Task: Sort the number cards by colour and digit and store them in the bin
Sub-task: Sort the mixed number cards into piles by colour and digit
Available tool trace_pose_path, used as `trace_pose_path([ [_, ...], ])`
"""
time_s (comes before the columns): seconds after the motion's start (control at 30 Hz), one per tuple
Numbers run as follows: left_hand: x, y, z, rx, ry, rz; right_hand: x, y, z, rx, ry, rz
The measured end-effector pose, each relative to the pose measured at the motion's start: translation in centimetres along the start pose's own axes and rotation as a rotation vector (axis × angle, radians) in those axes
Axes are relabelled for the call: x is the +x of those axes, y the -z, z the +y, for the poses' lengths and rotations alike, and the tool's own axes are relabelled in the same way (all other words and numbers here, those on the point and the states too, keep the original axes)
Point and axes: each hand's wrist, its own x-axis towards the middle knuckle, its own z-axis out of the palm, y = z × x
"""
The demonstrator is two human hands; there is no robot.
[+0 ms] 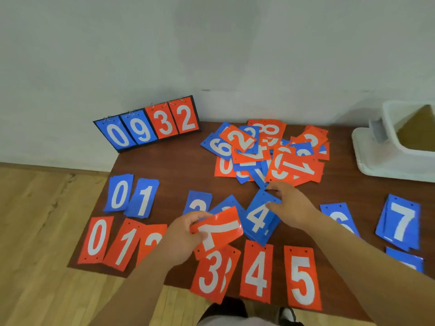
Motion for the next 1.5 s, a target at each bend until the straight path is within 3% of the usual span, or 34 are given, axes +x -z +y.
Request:
trace_pose_path([
  [0.1, 1.9, -1.1, 2.0, 0.078, -0.072, -0.159, -3.4, -1.0, -1.7, 0.055, 0.091, -0.096],
  [0.2, 3.6, -3.3, 4.1, 0.113, -0.175, -0.281, -6.1, -1.3, -1.0, 0.079, 0.059, -0.083],
  [0.5, 6.3, -13.7, 8.2, 0.098, -0.274, -0.28, -14.4, -0.2, 8.2, 0.327, -0.332, 0.296],
  [0.77, 4.0, -22.1, 12.1, 0.13, -0.246, -0.24, -18.2, 1.6, 14.8, 0.472, -0.438, 0.34],
  [0.9, 2.6, -25.6, 12.4, 0.152, -0.207, -0.149, -19.5, 3.7, 20.6, 0.198, -0.627, 0.477],
  [1.0, 1.7, -27.8, 11.8, 0.149, -0.137, -0.096, -19.8, 3.9, 24.9, 0.047, -0.786, 0.37],
  [1.27, -0.3, -32.5, 11.4, 0.092, -0.066, 0.002, -20.3, 4.7, 29.6, 0.374, -0.724, 0.354],
  [1.5, 1.4, -35.7, 13.0, 0.072, -0.107, -0.031, -22.5, 7.8, 31.9, 0.548, -0.668, 0.437],
])
